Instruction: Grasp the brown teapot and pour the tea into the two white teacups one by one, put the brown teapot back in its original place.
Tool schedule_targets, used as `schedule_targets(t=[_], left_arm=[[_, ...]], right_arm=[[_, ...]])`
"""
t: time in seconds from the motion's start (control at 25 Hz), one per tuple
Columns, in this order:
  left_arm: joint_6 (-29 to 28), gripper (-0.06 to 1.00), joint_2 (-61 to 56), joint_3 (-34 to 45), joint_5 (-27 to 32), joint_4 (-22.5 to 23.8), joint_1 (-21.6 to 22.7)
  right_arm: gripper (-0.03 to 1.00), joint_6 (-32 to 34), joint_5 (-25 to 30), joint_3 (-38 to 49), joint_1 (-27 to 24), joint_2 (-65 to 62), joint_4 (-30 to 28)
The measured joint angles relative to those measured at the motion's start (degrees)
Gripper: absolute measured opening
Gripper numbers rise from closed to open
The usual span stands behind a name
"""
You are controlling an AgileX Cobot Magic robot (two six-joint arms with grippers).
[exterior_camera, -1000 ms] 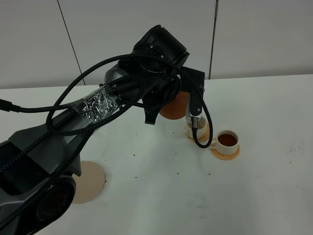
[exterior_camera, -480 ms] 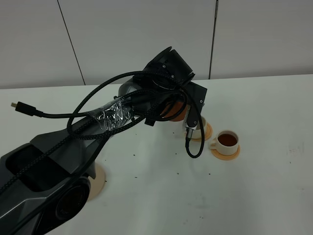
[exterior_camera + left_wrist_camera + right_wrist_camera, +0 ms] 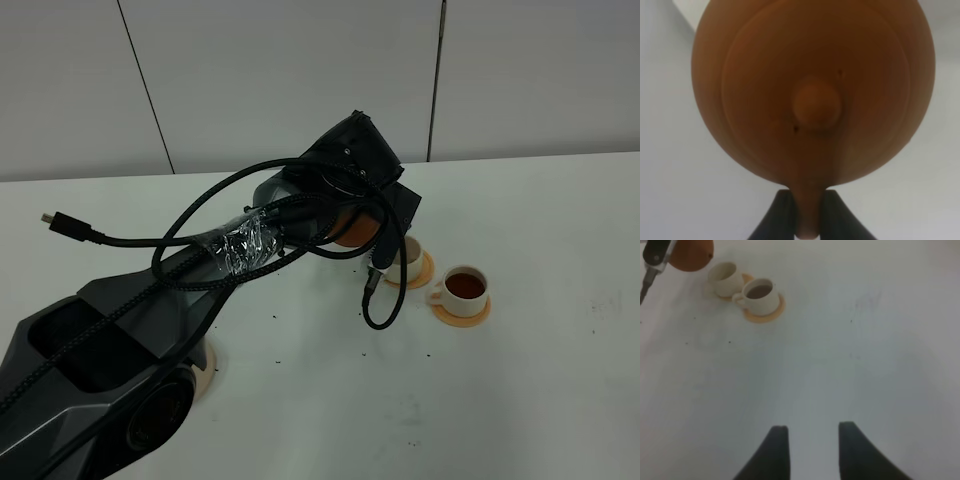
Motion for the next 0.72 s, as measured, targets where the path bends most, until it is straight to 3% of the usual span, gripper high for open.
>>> schedule_targets(t=[0.72], left_arm=[[3.87,0.17,0.0,0.0,-0.77,4.91,-1.72]], right_arm=[[0.24,0.0,0.0,0.0,0.0,0.0,0.0]])
